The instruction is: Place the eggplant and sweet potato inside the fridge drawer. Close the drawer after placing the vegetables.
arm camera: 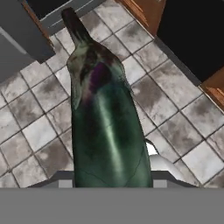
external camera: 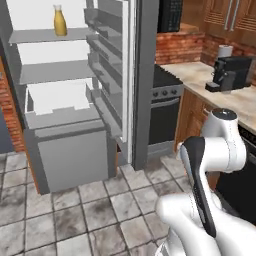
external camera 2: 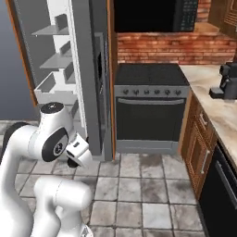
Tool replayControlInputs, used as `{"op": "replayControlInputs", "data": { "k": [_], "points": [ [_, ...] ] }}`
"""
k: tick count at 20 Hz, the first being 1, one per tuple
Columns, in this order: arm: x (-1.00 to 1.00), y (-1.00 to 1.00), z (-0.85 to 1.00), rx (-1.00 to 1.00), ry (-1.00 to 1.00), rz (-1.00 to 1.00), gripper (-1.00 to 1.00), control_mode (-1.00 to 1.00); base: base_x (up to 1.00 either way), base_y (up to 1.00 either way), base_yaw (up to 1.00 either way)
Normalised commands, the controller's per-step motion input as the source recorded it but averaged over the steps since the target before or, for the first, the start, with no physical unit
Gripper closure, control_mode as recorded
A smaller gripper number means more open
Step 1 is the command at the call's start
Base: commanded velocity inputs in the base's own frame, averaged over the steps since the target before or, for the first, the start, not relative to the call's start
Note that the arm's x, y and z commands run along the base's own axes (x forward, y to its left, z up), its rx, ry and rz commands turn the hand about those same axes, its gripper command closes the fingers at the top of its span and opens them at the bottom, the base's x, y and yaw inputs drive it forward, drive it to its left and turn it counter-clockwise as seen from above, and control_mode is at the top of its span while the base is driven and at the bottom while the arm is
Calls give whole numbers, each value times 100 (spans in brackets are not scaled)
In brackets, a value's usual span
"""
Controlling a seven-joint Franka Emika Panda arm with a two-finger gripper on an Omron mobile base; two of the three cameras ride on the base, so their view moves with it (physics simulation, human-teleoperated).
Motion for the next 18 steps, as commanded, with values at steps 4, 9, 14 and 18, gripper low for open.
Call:
{"op": "replayControlInputs", "data": {
  "k": [4,9,14,18],
  "points": [
    [0,0,0,0,0,0,100,100,-1,86,45],
    [0,0,0,0,0,0,100,100,5,93,40],
    [0,0,0,0,0,0,100,100,71,63,18],
    [0,0,0,0,0,0,100,100,100,25,-19]
  ]
}}
